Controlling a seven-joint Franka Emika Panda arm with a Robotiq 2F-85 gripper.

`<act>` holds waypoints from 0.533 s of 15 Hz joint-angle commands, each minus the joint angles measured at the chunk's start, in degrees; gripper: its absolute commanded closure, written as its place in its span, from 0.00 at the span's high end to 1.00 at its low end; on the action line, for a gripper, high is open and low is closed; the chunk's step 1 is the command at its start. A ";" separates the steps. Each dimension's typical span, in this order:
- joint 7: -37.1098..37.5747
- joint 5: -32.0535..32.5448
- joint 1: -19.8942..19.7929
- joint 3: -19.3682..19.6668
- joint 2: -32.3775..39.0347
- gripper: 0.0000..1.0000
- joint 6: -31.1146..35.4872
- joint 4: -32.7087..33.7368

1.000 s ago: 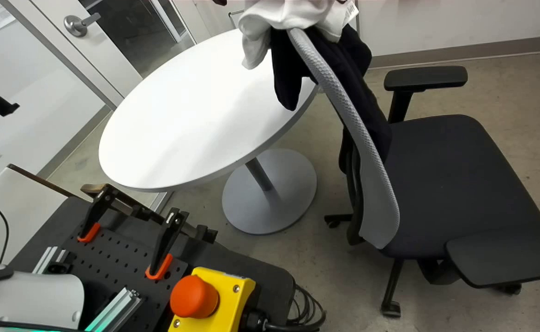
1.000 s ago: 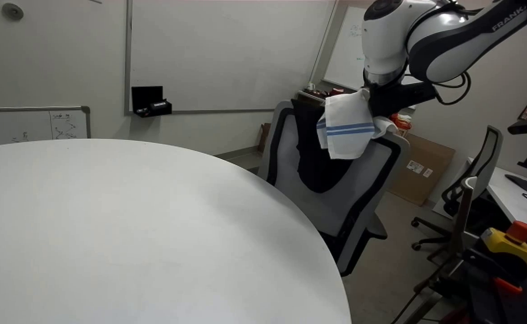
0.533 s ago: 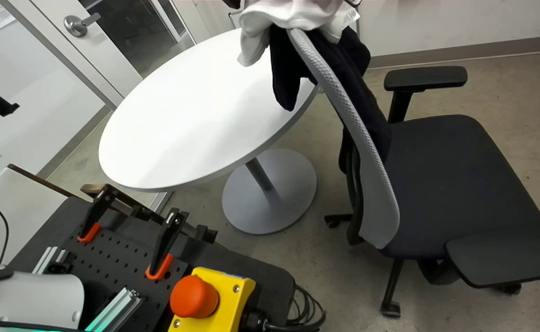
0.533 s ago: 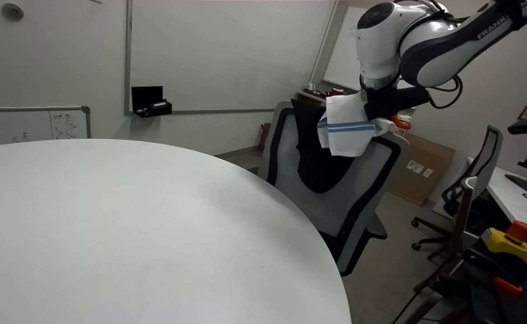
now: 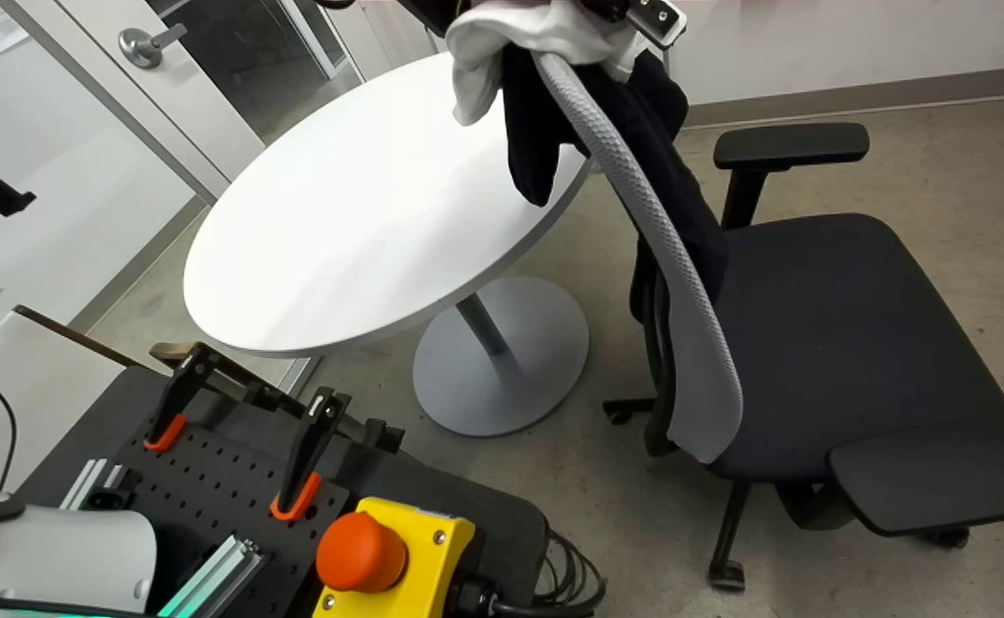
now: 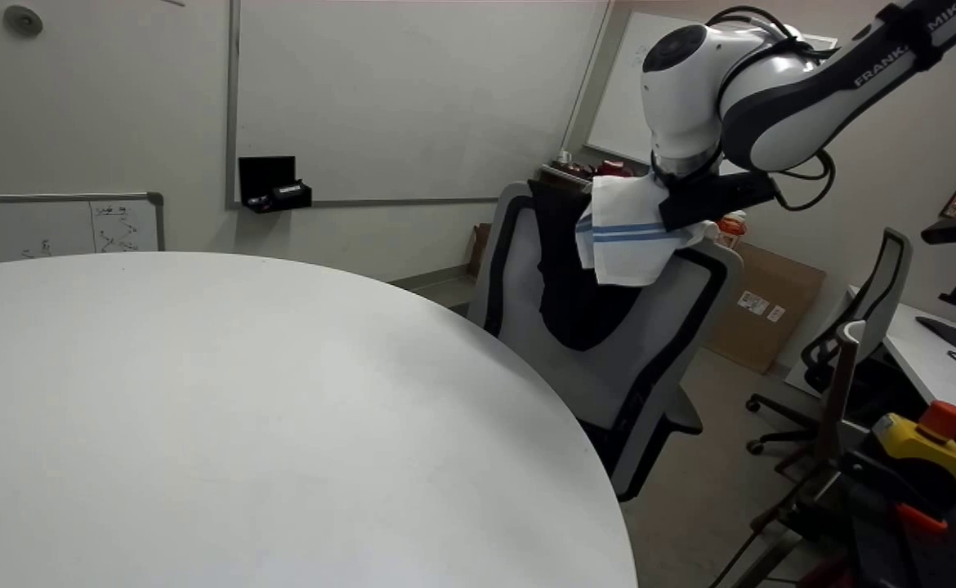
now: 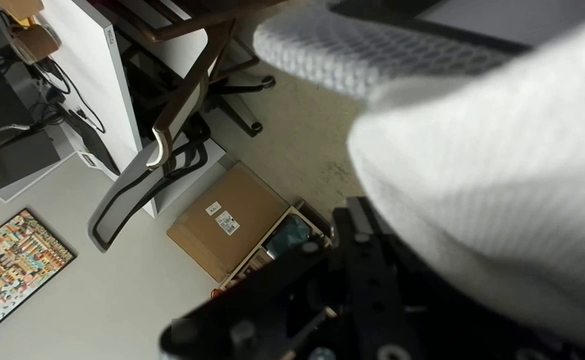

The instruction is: Hang the towel on the backrest of the chair

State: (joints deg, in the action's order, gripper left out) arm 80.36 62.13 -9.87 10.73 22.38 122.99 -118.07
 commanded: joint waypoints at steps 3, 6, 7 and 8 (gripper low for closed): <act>1.68 2.40 2.88 -0.48 -7.51 0.00 -1.23 -4.33; 0.52 4.85 4.98 -1.90 -15.60 0.00 -2.84 -8.92; -0.33 4.89 5.44 -2.74 -18.48 0.00 -2.80 -10.67; -1.26 4.44 5.87 -3.64 -21.34 0.00 -2.90 -12.65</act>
State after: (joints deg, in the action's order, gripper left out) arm 80.70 65.42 -5.50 9.07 10.87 121.35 -123.47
